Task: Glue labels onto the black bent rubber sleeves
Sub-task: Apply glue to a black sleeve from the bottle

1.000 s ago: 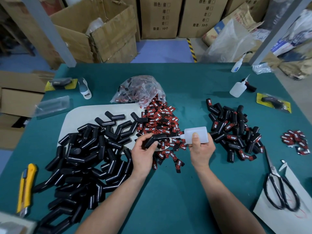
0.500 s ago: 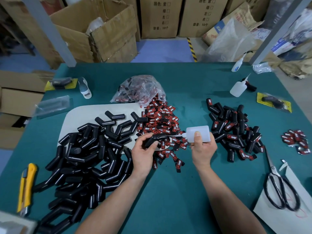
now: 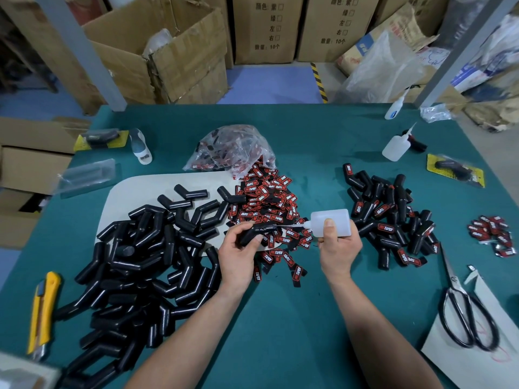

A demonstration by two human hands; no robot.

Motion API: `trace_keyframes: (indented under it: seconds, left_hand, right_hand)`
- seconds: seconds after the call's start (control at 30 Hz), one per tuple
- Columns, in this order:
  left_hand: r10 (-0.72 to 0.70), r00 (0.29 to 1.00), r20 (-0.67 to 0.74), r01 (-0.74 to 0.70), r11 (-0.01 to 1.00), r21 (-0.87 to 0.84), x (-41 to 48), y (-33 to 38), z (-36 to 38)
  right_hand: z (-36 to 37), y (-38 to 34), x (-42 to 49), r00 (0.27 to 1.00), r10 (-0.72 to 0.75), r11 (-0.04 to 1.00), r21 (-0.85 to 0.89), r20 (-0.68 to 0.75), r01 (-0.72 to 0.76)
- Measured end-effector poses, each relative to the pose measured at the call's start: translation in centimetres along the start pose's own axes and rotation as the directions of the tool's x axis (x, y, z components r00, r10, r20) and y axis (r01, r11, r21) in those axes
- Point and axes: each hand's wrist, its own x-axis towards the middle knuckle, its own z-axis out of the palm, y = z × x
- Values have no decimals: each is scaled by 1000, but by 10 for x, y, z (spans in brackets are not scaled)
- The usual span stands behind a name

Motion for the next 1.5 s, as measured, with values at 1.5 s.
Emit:
trace_keyframes:
  seconds: [1.5]
  left_hand:
    - [33, 999, 8, -33, 999, -5, 2, -5, -1]
  right_hand:
    - [-3, 7, 4, 999, -32, 998, -53, -12, 31]
